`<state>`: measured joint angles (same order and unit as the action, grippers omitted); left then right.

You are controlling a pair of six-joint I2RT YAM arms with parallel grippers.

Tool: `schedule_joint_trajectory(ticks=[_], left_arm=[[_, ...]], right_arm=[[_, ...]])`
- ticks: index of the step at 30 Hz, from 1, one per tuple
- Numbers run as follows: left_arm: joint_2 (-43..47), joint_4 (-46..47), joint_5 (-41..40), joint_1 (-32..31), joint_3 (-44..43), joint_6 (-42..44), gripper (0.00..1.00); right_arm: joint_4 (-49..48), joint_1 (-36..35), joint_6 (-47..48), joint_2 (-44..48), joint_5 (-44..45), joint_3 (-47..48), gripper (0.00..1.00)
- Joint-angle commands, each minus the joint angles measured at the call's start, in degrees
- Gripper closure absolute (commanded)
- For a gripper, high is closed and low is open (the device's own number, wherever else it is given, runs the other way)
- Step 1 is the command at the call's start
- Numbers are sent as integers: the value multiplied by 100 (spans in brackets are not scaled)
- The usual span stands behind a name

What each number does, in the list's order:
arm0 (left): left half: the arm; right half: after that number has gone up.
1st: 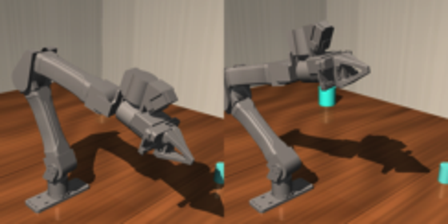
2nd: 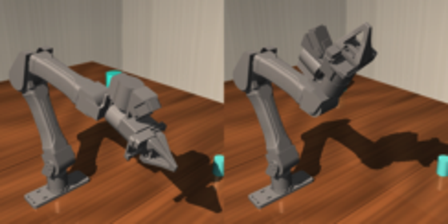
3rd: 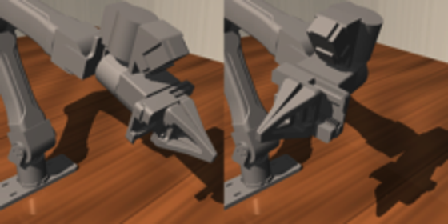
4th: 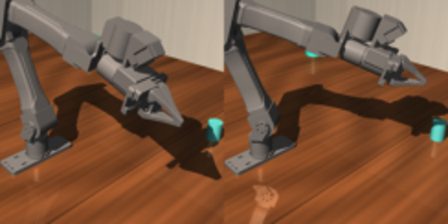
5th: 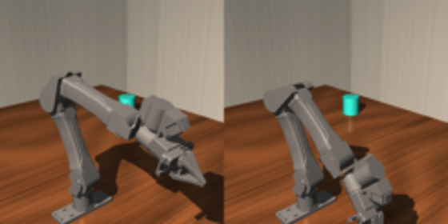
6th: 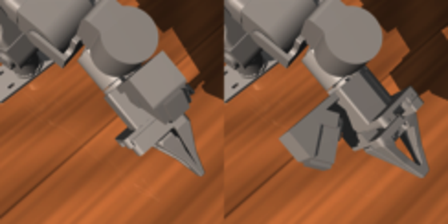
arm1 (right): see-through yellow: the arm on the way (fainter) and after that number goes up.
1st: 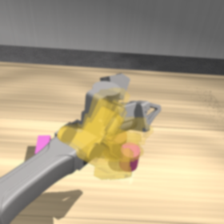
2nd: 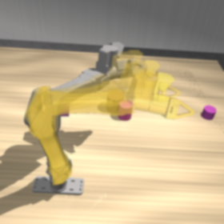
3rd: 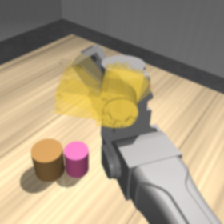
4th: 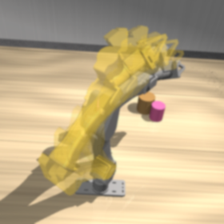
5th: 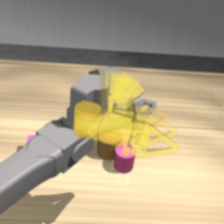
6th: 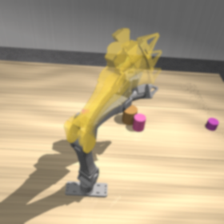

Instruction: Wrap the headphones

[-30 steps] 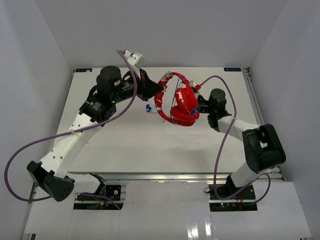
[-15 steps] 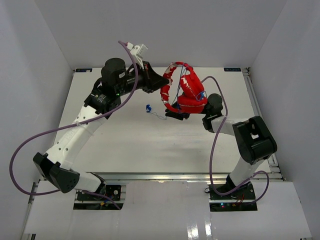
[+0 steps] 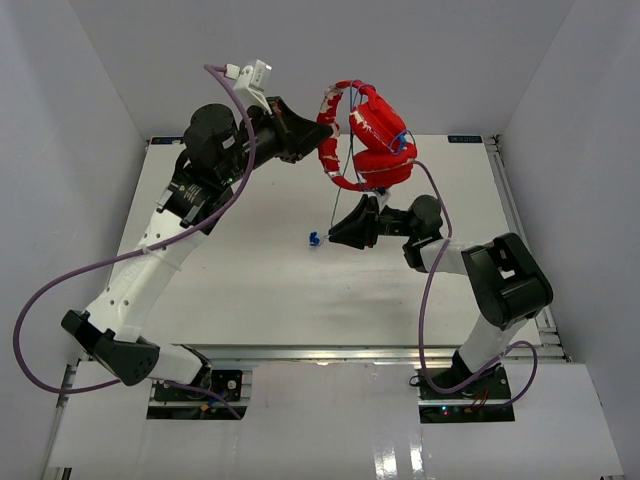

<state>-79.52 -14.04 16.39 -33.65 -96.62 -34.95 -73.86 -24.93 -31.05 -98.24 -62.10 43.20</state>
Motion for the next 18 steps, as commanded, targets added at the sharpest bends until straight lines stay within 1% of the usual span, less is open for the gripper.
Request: schedule_joint_trajectory(ticks=[1, 3, 4, 6, 7, 11, 13, 15, 16, 18], left_arm=[[33, 263, -180, -19, -294, -263, 100], [51, 253, -189, -19, -253, -249, 100], [59, 262, -180, -19, -227, -258, 100], [60, 271, -165, -19, -184, -265, 100], [60, 277, -156, -19, -163, -273, 100], [90, 301, -127, -19, -121, -265, 100], [116, 296, -127, -19, -108, -234, 100], [138, 289, -127, -19, -86, -198, 100], [153, 288, -127, -19, -78, -189, 100], [156, 288, -127, -19, -61, -188, 100]], right_arm=[[-82, -12, 766, 235, -164, -105, 61], [159, -12, 1070, 321, -275, -136, 57], [221, -12, 1219, 382, -318, -179, 51], [360, -12, 1650, 466, -370, -256, 45], [422, -12, 1797, 493, -373, -281, 43], [838, -12, 2774, 611, -434, -382, 39], [1223, -19, 3776, 731, -409, -476, 37], [1718, -12, 4375, 811, -266, -463, 36], [2089, -12, 4513, 815, -208, -426, 36], [2226, -20, 4553, 769, -74, -349, 36]])
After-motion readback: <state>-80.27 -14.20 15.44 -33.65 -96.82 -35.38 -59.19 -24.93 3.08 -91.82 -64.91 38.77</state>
